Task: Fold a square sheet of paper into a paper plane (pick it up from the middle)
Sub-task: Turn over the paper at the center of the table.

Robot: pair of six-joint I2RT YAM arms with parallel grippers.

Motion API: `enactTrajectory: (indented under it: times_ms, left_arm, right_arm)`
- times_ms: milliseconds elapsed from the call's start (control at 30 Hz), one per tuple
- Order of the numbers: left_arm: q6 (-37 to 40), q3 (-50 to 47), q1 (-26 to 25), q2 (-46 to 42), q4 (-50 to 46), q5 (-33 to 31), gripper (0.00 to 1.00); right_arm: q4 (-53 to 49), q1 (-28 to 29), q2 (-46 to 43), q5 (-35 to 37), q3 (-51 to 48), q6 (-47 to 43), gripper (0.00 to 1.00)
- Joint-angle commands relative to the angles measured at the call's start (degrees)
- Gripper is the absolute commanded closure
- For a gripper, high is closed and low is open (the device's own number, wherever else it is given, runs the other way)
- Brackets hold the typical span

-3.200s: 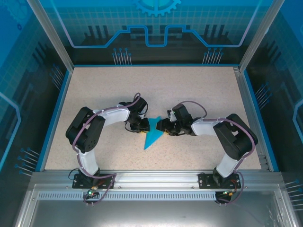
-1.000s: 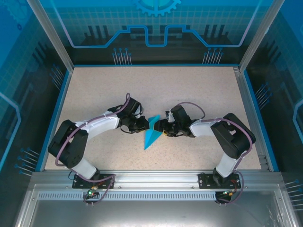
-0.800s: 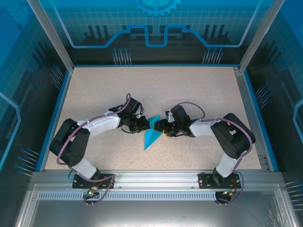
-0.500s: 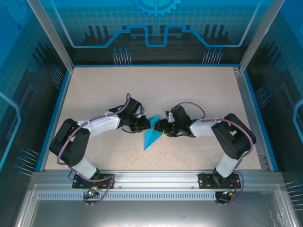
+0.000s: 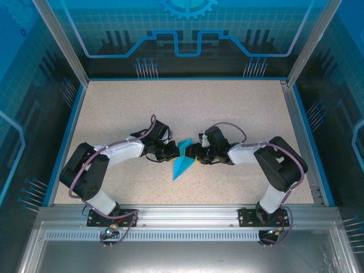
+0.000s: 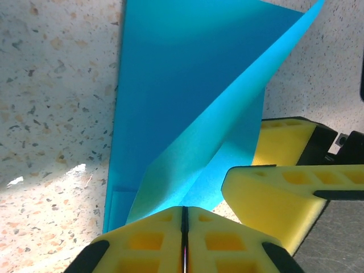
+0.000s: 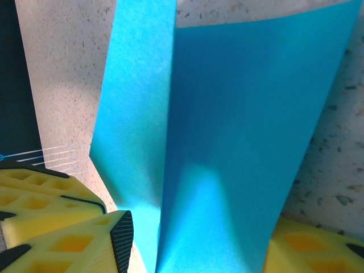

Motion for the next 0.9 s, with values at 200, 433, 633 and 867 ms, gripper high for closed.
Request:
enactTrajectory:
  times_ms: [200, 433, 633, 867]
  left_arm:
    - [1.4, -1.5, -0.2, 1.8, -1.7, -0.1, 0.91]
    - [1.6, -1.2, -0.1, 2.5, -2.5, -0.7, 0.91]
    - [2.3, -0.6, -0.2, 2.8, -4.7, -2.3, 0.91]
    - [2.3, 0.0, -0.2, 4.3, -4.1, -1.2, 0.92]
  right_arm:
    - [1.6, 0.8, 2.0, -2.1, 2.9, -1.0, 0.46]
    - [1.0, 1.0, 3.2, -1.9, 4.0, -1.3, 0.46]
    - [0.9, 1.5, 3.4, -2.2, 4.7, -1.7, 0.47]
    - [-1.4, 1.9, 5.1, -2.0, 6.9, -2.7, 0.49]
